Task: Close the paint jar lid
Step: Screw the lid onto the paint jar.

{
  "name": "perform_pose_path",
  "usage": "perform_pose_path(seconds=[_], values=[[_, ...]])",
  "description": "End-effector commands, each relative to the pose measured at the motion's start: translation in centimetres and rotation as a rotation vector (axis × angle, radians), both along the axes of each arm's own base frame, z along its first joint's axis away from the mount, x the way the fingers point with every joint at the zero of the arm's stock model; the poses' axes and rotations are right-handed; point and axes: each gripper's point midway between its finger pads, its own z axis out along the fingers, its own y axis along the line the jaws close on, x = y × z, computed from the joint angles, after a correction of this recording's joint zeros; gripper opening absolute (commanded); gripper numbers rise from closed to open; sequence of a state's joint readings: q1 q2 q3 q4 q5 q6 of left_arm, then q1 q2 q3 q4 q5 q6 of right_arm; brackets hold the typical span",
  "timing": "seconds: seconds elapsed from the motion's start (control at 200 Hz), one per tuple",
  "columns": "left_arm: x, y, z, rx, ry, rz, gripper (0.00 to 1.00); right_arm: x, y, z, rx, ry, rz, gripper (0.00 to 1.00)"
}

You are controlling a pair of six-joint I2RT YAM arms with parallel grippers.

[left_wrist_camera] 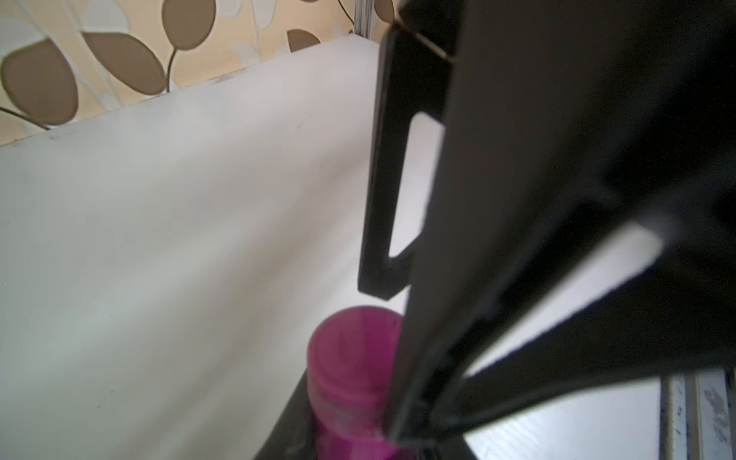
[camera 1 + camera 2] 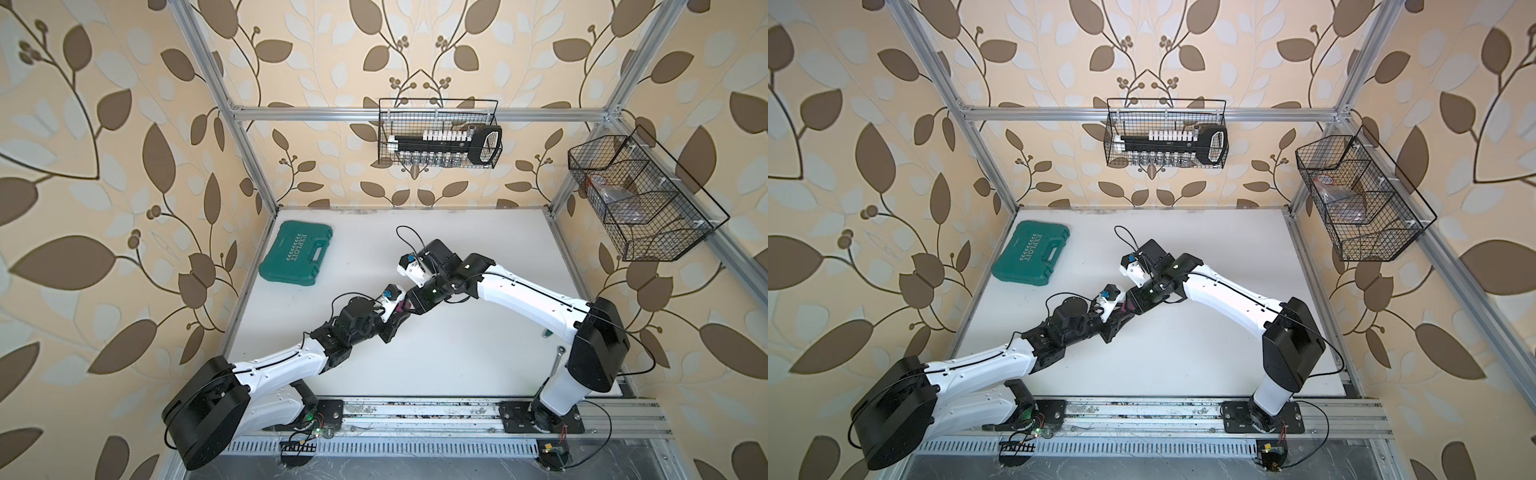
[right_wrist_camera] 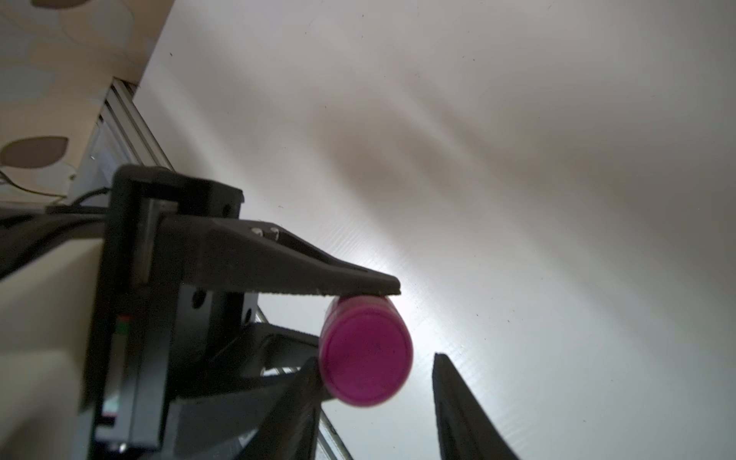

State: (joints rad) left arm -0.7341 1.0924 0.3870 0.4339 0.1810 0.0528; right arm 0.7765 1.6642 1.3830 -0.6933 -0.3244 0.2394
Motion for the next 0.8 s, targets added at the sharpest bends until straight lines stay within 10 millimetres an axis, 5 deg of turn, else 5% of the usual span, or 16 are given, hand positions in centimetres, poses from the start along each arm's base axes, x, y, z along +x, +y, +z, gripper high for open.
perform_pose_path(seconds=[0.0, 0.165, 0.335, 0.655, 0.795], values=[[-0.3, -1.7, 7.8, -0.172, -0.212, -0.067, 0.00, -1.2, 1.9, 3.6, 0.135, -0.023, 0.061, 0.59], [-2.0, -1.4, 7.1, -0.199, -0.181, -0.159, 0.00, -1.6, -1.7, 7.7, 0.233, -0.061, 0.092, 0.69], [-2.9, -1.9, 6.7, -0.233, -0.109, -0.268, 0.00, -1.6, -5.3, 9.6, 0.250, -0.095, 0.143, 0.72], [-4.1, -4.2, 7.8, -0.275, -0.026, -0.448, 0.00, -2.0, -4.8, 7.7, 0.189, -0.140, 0.354, 0.72], [-3.9, -4.2, 7.5, -0.257, -0.027, -0.447, 0.00, -3.7, -4.3, 6.2, 0.145, -0.120, 0.451, 0.71]])
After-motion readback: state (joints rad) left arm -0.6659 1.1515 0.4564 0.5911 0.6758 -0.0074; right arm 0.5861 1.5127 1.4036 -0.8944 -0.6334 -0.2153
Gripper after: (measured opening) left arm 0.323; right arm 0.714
